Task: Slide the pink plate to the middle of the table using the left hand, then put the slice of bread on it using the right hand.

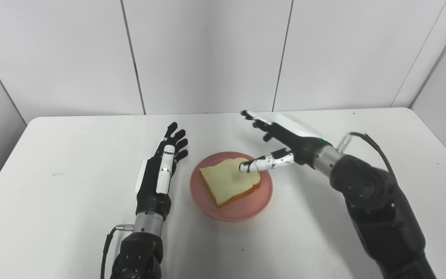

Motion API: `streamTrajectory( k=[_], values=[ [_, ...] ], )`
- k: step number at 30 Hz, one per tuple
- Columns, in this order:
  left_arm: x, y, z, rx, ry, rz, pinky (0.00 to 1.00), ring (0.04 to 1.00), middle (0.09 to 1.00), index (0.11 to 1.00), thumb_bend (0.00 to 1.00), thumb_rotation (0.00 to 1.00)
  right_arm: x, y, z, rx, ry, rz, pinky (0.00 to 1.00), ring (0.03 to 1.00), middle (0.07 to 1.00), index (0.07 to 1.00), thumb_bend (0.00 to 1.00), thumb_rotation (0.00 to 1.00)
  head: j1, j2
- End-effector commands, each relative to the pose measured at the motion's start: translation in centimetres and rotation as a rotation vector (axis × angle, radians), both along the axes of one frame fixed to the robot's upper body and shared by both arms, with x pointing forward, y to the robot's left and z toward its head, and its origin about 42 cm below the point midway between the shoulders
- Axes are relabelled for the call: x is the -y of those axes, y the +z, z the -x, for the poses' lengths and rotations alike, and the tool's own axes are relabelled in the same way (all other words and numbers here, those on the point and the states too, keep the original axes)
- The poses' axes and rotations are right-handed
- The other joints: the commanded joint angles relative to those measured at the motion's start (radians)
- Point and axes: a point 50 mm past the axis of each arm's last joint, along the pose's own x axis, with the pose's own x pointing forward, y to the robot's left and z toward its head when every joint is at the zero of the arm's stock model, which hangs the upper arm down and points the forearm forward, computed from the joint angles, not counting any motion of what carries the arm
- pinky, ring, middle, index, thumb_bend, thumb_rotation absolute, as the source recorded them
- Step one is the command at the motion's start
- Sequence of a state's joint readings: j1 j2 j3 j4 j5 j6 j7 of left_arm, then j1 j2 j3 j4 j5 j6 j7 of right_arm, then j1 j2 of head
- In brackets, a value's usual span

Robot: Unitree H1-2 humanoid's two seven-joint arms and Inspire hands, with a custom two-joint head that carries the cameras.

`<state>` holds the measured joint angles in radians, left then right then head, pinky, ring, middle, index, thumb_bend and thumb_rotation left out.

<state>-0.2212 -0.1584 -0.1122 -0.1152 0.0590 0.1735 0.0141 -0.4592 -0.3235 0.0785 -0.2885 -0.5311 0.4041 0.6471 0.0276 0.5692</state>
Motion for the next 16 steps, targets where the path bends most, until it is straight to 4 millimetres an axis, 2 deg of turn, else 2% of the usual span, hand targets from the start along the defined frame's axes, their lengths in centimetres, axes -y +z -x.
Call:
streamTrajectory(
  k=[1, 2, 4, 6, 9, 11, 16],
  values=[
    [0.2, 1.4, -0.4, 0.077, -0.008, 0.018, 0.87, 0.895, 0.912, 0.909, 0.39, 1.0, -0.1, 0.5, 1.0, 0.066, -0.036, -0.14, 0.82, 0.97, 1.0, 1.0, 0.96, 0.94, 0.007, -0.011],
    [0.2, 1.3, -0.4, 0.077, -0.01, 0.017, 0.88, 0.901, 0.916, 0.914, 0.4, 1.0, -0.1, -0.1, 1.5, 0.065, -0.055, -0.189, 0.87, 0.99, 1.0, 1.0, 0.92, 0.98, 0.007, -0.011],
    [0.1, 1.1, -0.4, 0.073, -0.005, 0.012, 0.87, 0.897, 0.912, 0.911, 0.39, 1.0, -0.2, -1.9, 2.4, 0.093, -0.085, -0.342, 0.88, 0.999, 1.0, 1.0, 0.85, 1.0, 0.011, -0.023],
    [0.1, 0.9, -0.4, 0.074, 0.008, 0.017, 0.87, 0.89, 0.907, 0.906, 0.38, 1.0, -0.6, -3.5, 3.0, 0.14, -0.115, -0.505, 0.91, 1.0, 1.0, 1.0, 0.82, 1.0, 0.013, -0.03],
    [0.0, 0.5, -0.5, 0.077, 0.012, 0.039, 0.87, 0.89, 0.905, 0.902, 0.36, 1.0, -1.5, -6.6, 3.6, 0.228, -0.204, -0.756, 0.97, 1.0, 1.0, 1.0, 0.83, 1.0, 0.014, -0.044],
    [-0.2, 0.4, -0.6, 0.082, 0.012, 0.034, 0.87, 0.894, 0.909, 0.904, 0.36, 1.0, -1.9, -7.8, 3.9, 0.253, -0.241, -0.88, 0.99, 1.0, 1.0, 1.0, 0.83, 1.0, 0.015, -0.053],
    [-0.7, -0.1, -0.8, 0.089, 0.009, 0.02, 0.88, 0.899, 0.917, 0.911, 0.37, 1.0, -2.5, -9.4, 4.7, 0.285, -0.284, -0.986, 1.0, 1.0, 1.0, 1.0, 0.84, 1.0, 0.014, -0.069]
  ],
)
